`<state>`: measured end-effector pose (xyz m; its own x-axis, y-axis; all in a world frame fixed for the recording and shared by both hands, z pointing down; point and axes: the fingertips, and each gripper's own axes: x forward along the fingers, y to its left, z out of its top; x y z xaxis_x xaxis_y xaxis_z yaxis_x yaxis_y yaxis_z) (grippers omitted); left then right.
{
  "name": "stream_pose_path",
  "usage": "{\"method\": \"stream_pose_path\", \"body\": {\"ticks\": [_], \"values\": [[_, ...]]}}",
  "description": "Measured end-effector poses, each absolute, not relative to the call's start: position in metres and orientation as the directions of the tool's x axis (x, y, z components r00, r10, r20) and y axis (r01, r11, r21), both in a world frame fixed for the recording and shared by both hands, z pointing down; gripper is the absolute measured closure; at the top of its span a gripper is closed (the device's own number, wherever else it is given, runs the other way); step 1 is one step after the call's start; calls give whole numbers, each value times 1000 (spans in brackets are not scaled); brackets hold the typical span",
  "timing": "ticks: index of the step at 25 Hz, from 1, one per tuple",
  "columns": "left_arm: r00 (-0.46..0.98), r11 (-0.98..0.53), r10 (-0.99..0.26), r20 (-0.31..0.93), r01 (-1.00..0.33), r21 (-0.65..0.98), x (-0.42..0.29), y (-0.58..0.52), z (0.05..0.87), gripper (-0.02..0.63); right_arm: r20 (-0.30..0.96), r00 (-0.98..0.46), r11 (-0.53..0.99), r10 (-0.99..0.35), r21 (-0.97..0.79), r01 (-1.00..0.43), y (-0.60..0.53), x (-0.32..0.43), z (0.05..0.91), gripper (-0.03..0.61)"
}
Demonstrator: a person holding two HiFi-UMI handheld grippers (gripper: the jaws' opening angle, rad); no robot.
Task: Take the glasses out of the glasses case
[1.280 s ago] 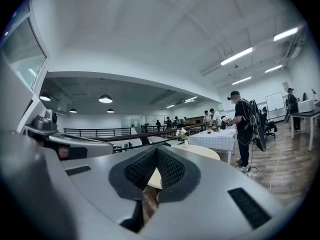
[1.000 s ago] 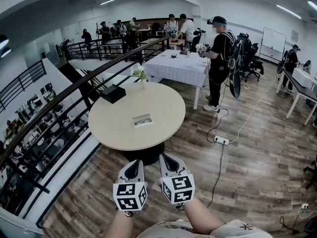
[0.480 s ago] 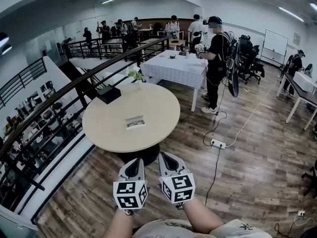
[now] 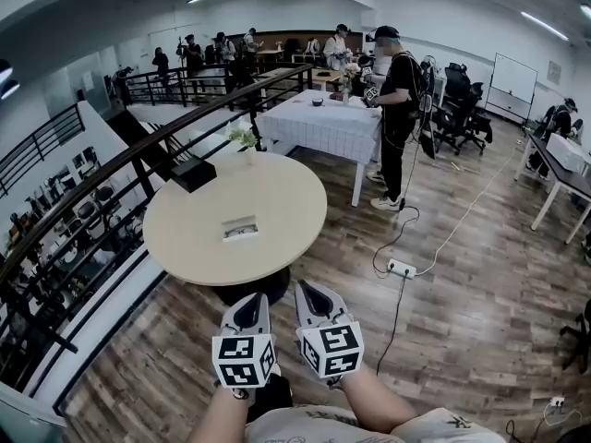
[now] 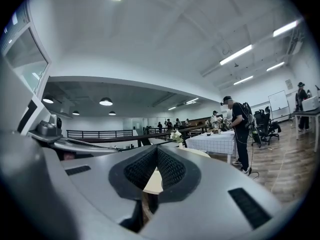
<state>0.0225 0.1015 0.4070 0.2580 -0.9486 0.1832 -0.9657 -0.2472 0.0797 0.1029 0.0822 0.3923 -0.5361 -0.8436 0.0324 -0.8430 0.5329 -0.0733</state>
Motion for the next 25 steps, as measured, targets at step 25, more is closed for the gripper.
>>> {"method": "stream_pose_path", "body": {"ticks": [25], "values": [[264, -247, -948, 175, -962, 115, -31, -35, 426, 601, 7, -568, 567, -823, -44, -822, -61, 49, 398, 565]]}}
